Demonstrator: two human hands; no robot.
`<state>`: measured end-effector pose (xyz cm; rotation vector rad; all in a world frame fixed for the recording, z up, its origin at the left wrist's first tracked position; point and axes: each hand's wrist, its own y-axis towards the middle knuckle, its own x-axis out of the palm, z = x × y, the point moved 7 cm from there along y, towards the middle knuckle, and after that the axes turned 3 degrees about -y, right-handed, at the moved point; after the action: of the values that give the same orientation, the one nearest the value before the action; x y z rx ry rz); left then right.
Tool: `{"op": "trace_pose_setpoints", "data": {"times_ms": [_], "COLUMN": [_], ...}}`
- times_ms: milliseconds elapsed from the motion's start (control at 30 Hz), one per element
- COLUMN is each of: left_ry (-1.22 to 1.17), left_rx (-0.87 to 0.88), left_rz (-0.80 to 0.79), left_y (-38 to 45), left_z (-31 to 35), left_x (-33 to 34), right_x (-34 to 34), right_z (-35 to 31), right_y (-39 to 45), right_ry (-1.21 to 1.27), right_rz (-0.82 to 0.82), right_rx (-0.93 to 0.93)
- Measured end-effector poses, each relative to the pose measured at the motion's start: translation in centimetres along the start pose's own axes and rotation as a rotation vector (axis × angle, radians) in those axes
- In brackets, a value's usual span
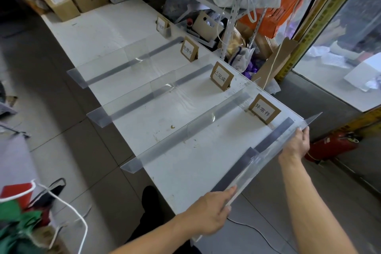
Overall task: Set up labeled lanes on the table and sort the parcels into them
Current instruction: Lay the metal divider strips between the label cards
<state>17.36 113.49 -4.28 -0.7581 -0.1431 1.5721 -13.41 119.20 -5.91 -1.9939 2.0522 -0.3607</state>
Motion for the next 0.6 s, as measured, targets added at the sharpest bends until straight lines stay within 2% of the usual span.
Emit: {"op": "trace_pose_setpoints", "data": {"times_ms": [200,300,500,600], "left_ry": [-0.006,-0.068,-0.272,-0.298], "left_rx": [0.040,0.076,0.103,0.116], "left_rz": [0.005,0.078,0.521,0.756], "left_y": [-0.5,-1.5,-6.4,-10.6], "left_z": [0.0,0.7,-2.1,-5.6], "left_x": [-0.5,-2.7,-12.7,-19.5], "right_x": [0.2,-0.1,-0.7,0.9], "right_z": [0.0,-0.2,-2.2,-4.5], "right_y": [-0.6,-1.4,-5.0,-7.6], "right_ry": [-0.082,-0.166,-0.386,-0.438], "right_rz": [-0.056,-0.041,0.049,0.089], "right_rx": [0.005,-0.015,-0.153,-0.395]}}
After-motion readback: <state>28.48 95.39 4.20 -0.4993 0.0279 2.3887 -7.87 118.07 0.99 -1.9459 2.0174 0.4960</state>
